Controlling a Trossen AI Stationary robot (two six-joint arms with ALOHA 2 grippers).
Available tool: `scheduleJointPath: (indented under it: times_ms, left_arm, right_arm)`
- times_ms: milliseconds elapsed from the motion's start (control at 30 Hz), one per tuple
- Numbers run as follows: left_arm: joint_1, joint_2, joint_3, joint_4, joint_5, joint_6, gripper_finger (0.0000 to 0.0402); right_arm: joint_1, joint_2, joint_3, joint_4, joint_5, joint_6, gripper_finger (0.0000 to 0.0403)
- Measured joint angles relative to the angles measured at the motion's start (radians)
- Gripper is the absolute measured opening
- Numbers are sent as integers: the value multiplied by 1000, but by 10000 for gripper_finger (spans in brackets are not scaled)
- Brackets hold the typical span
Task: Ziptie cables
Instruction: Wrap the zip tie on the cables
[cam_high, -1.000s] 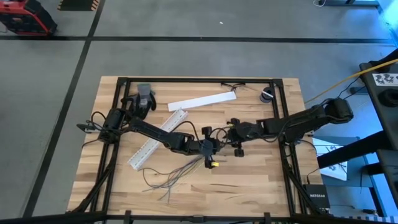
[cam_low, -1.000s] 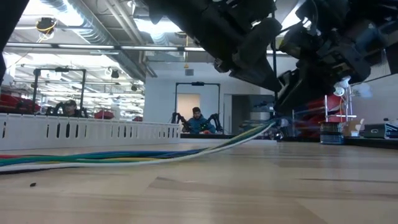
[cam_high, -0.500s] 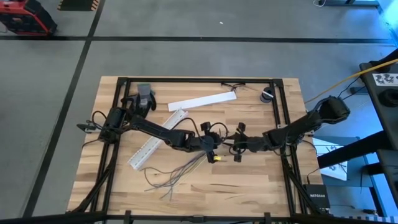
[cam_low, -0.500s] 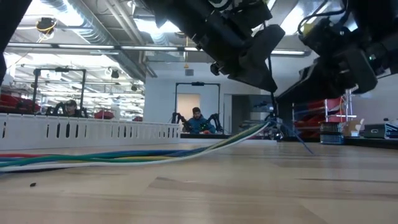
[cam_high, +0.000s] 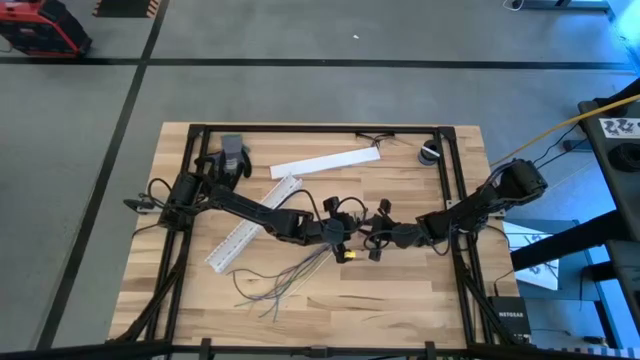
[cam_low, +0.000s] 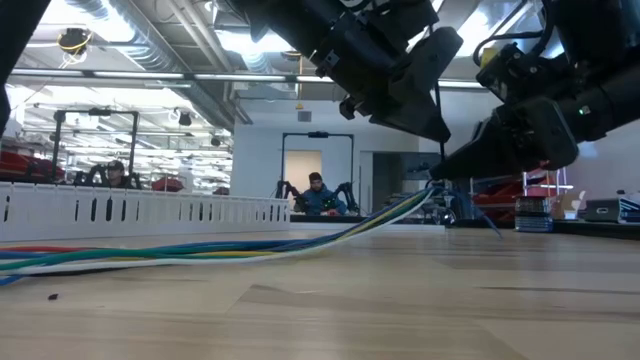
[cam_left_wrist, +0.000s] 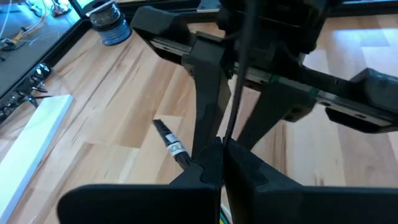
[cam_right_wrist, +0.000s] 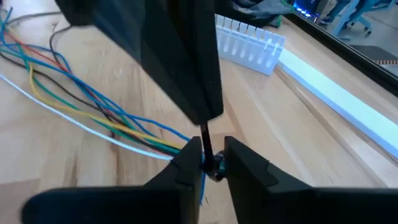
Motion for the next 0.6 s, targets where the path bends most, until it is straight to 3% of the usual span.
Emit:
scheduleJointPath:
  times_ms: [167, 600]
  left_arm:
    - [3, 0, 0, -3, 0, 7, 0]
    - [-10, -39, -6, -25, -37, 61, 0]
  right_arm:
    - [0, 0, 0, -2, 1, -2, 10]
    - [0, 158, 6, 132, 19, 3, 1]
